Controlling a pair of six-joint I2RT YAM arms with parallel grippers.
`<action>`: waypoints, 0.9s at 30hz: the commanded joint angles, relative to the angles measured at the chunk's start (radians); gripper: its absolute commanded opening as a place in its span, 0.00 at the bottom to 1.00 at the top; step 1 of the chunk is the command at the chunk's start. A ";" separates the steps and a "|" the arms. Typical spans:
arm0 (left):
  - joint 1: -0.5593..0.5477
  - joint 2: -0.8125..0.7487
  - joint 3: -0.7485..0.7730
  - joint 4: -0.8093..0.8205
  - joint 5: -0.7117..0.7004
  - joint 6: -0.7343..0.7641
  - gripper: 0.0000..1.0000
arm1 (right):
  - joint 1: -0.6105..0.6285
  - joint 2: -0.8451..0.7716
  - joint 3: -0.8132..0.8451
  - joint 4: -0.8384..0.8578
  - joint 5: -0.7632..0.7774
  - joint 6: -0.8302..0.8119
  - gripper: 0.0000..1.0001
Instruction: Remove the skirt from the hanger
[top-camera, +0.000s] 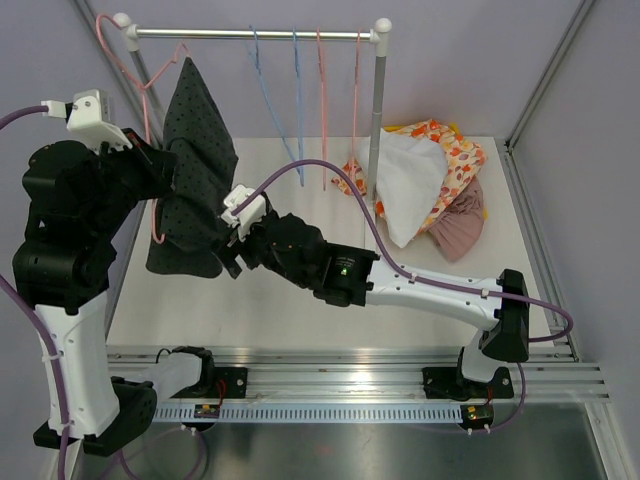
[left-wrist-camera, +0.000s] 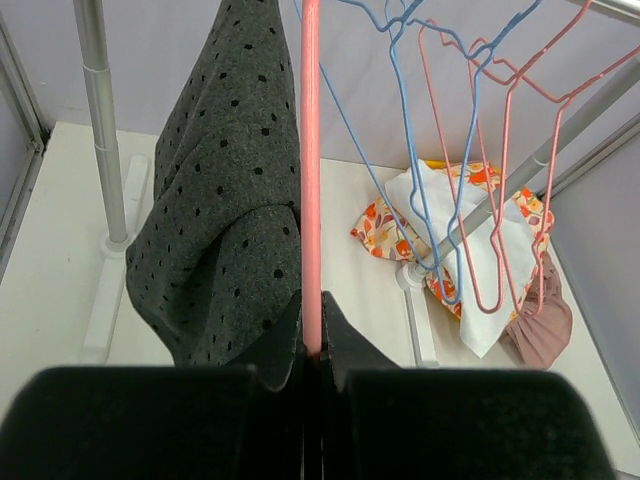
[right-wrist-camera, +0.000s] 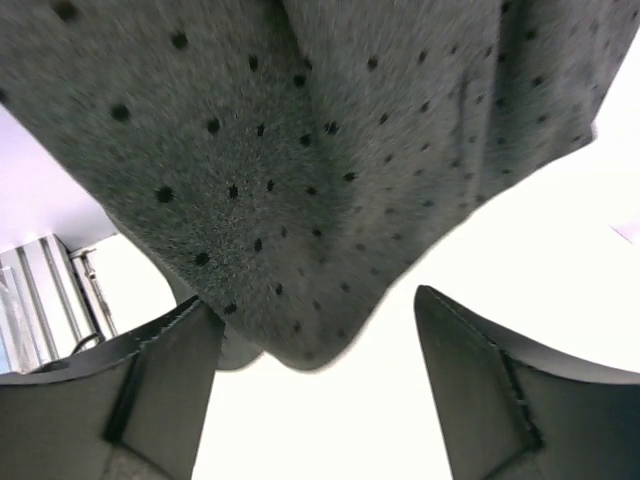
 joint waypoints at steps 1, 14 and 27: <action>-0.003 -0.018 -0.009 0.130 -0.014 0.030 0.00 | -0.004 -0.062 -0.004 0.061 -0.023 0.031 0.86; -0.003 -0.032 -0.038 0.165 0.011 -0.003 0.00 | -0.006 -0.033 -0.004 0.084 -0.001 0.031 0.77; -0.003 -0.050 -0.063 0.182 0.026 -0.010 0.00 | -0.004 0.127 0.146 0.078 -0.077 0.054 0.35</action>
